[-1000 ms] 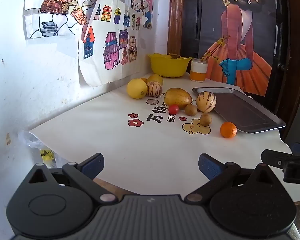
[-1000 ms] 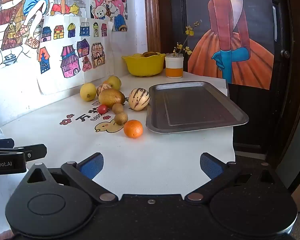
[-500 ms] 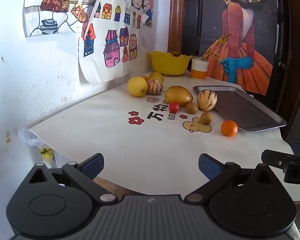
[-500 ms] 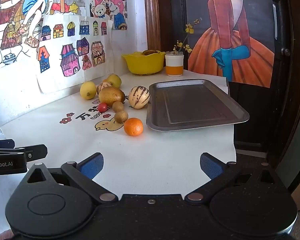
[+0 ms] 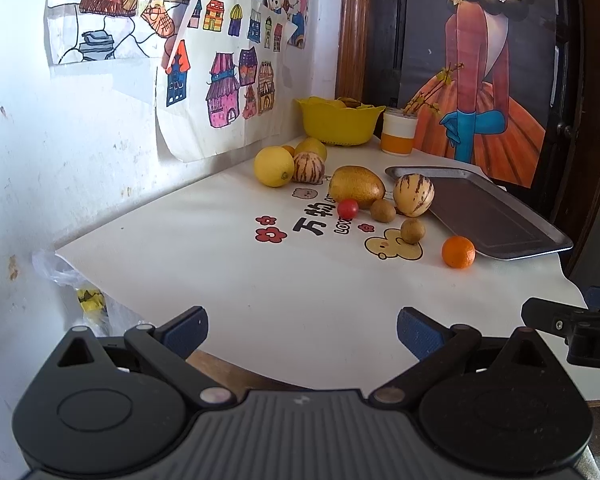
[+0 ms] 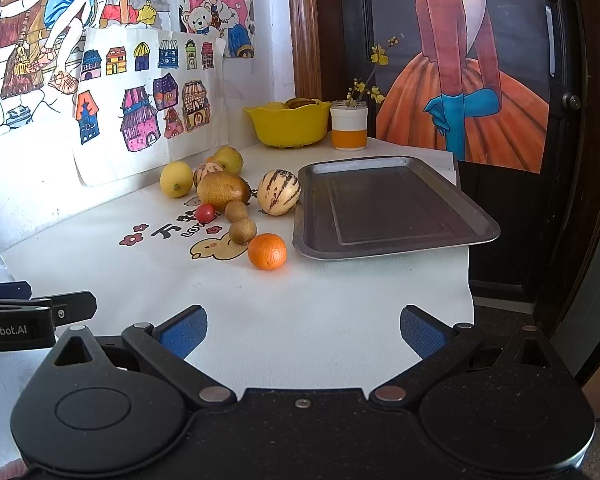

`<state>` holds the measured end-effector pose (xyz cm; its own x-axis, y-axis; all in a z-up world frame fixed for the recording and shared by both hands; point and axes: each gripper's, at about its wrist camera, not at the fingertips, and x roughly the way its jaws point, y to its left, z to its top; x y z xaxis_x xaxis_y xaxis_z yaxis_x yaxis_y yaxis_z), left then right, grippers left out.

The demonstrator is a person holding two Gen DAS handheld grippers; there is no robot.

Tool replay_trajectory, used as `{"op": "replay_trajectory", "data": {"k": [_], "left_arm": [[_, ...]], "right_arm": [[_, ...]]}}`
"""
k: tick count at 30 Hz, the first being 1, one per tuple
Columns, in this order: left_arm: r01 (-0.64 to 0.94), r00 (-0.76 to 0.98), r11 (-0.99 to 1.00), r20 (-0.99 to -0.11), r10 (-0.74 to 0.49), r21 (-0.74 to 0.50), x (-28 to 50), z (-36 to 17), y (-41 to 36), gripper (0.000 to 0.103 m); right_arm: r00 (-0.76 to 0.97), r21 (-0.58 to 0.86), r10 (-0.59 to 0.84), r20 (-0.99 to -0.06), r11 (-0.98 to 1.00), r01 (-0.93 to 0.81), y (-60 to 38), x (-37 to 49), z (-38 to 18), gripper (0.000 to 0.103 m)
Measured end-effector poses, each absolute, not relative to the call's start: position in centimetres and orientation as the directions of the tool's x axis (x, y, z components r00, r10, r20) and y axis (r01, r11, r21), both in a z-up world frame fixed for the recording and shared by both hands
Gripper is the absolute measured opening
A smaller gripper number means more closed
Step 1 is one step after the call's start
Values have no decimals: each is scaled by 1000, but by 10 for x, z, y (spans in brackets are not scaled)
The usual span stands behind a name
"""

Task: Organize fruits

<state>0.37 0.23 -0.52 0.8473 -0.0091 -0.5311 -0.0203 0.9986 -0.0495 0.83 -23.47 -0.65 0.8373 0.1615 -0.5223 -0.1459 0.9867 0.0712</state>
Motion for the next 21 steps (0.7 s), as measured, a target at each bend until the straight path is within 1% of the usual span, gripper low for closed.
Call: {"op": "replay_trajectory", "data": {"k": [21], "left_arm": [[-21, 841, 998, -542, -11, -54, 4, -9, 3, 103]], "right_arm": [[836, 73, 161, -525, 987, -145, -235, 9, -7, 102]]}}
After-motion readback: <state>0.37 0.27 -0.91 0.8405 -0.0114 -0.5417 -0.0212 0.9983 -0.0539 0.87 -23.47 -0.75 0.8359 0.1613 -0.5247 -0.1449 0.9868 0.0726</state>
